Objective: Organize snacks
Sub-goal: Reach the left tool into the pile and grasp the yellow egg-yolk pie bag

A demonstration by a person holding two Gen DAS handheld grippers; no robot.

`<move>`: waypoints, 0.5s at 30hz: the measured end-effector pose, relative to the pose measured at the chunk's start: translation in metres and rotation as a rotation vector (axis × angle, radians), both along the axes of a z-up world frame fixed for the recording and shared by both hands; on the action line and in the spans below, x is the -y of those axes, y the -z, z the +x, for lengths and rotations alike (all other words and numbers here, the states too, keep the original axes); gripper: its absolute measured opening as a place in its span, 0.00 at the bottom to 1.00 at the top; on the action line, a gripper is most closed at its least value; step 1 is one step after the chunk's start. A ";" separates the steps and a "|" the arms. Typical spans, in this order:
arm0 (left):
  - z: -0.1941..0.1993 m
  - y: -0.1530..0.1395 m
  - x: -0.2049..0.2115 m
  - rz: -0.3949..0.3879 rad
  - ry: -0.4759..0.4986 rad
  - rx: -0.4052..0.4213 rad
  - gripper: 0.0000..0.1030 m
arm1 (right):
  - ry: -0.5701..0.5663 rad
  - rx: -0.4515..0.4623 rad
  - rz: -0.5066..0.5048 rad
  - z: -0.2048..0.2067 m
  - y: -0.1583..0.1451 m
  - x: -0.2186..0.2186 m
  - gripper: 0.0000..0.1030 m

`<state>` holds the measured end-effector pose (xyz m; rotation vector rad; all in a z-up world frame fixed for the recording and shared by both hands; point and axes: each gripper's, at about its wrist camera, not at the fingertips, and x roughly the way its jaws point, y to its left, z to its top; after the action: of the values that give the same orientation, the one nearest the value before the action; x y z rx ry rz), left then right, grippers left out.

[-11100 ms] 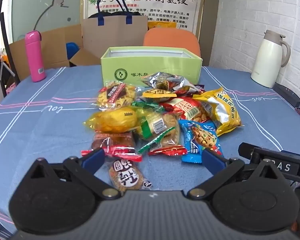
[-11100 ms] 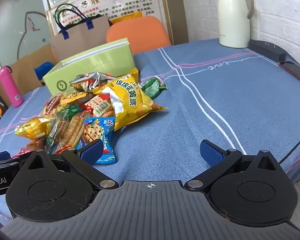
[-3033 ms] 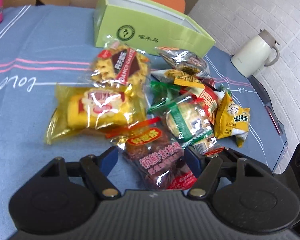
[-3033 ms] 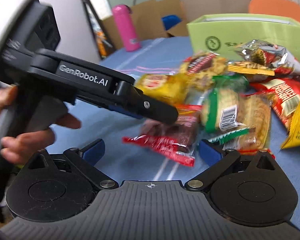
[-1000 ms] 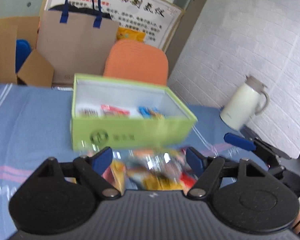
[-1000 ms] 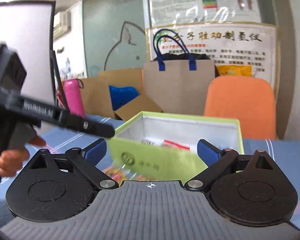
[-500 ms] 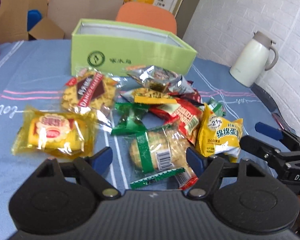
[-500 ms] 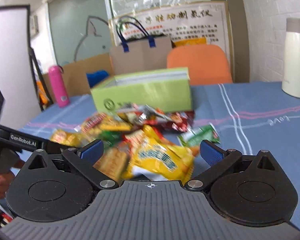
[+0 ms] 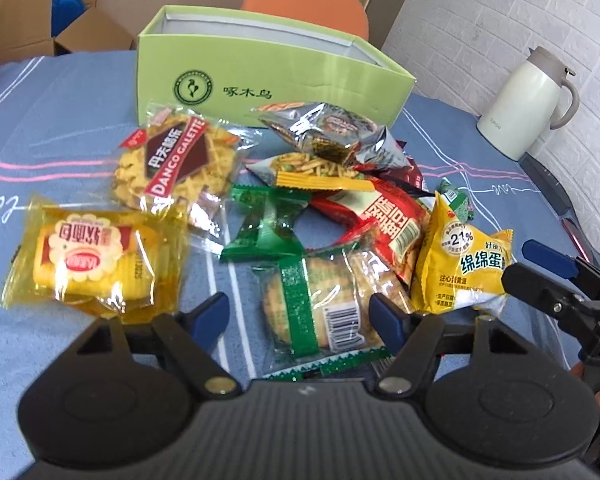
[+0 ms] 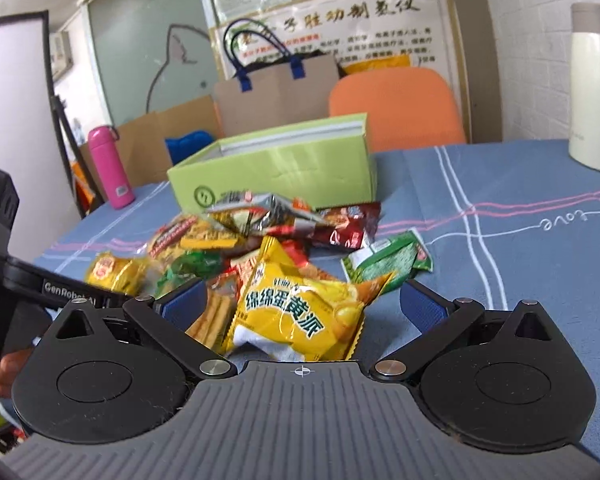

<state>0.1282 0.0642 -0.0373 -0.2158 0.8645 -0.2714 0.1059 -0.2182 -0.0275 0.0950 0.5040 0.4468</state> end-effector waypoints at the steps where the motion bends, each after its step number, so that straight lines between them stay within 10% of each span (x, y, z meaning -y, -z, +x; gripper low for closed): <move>1: -0.001 0.000 0.000 0.006 0.012 0.002 0.66 | 0.000 0.003 0.000 0.000 0.000 0.001 0.90; 4: 0.000 -0.001 -0.001 -0.016 0.068 -0.006 0.44 | 0.009 -0.005 0.043 0.002 0.000 0.007 0.90; 15: -0.034 -0.022 -0.009 0.173 0.100 0.022 0.44 | 0.025 -0.046 0.087 0.001 0.002 0.011 0.90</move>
<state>0.0943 0.0729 -0.0152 -0.0087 0.8733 -0.2896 0.1073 -0.2289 -0.0297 0.1955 0.5282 0.4433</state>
